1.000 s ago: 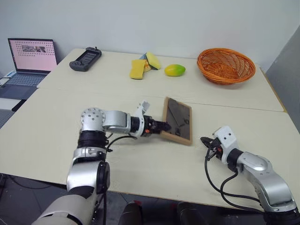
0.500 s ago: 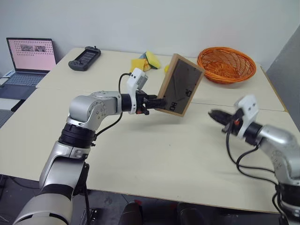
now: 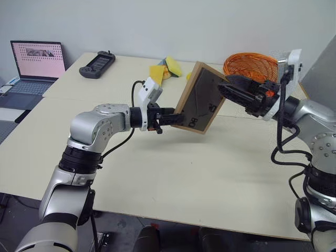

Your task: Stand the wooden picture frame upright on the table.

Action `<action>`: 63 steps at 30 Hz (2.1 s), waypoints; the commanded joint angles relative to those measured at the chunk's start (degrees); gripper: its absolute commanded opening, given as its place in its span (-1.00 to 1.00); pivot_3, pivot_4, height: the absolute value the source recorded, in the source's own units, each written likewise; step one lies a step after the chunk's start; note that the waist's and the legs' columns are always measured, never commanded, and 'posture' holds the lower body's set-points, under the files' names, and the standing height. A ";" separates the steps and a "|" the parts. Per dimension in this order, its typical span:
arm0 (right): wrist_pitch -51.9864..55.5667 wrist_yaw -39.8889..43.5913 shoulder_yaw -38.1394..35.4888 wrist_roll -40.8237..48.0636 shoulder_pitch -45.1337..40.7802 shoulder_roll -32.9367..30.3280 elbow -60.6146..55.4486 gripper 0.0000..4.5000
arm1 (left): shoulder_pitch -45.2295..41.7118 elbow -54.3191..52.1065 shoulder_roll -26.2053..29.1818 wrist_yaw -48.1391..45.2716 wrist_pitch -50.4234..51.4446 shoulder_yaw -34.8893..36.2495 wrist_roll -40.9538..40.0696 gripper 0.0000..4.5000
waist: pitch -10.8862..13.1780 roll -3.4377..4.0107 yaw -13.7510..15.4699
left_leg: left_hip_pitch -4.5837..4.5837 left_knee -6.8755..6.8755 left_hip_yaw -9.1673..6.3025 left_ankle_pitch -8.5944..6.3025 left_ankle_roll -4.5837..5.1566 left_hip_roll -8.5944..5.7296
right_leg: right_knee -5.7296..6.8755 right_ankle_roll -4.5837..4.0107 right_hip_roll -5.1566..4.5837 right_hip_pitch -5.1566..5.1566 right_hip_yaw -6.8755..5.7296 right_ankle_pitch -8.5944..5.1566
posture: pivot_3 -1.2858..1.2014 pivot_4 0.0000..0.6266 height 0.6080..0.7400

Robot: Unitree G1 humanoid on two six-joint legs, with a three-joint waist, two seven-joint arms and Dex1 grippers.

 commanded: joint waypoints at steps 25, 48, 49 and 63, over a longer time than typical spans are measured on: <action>-5.31 -0.22 2.39 -2.29 3.51 -0.85 4.39 0.12 | -2.15 -4.77 -1.99 -0.72 1.48 3.95 -0.23 -0.41 | 0.01 0.02 -0.05 | 0.00 0.00 0.01 0.00 0.00 0.02 | 0.02 0.00 0.00 -0.04 -0.01 0.00 | 0.03 -0.52 1.00; 0.83 -8.67 0.34 6.40 6.81 1.24 -5.46 0.12 | -6.63 7.61 -3.95 -1.91 -4.35 4.58 5.94 -0.41 | 0.01 0.02 0.01 | -0.02 -0.01 0.01 0.00 0.00 0.01 | 0.02 0.00 0.00 -0.05 -0.01 0.00 | 0.03 -0.52 1.00; 0.53 -8.72 0.54 5.99 6.77 1.13 -5.25 0.12 | -6.67 7.47 -4.18 -1.93 -4.29 4.58 5.97 -0.41 | 0.01 0.02 0.01 | -0.02 -0.01 0.01 0.00 0.00 0.02 | 0.01 0.00 0.01 -0.05 -0.02 0.00 | 0.03 -0.52 1.00; -5.17 -4.74 3.00 -1.80 9.27 -2.45 0.26 0.12 | -6.23 3.06 -5.16 -2.12 -0.70 6.10 3.69 -0.41 | 0.01 0.02 0.00 | -0.02 -0.01 0.01 0.00 0.01 0.02 | 0.02 0.00 0.01 -0.05 -0.01 0.00 | 0.03 -0.52 1.00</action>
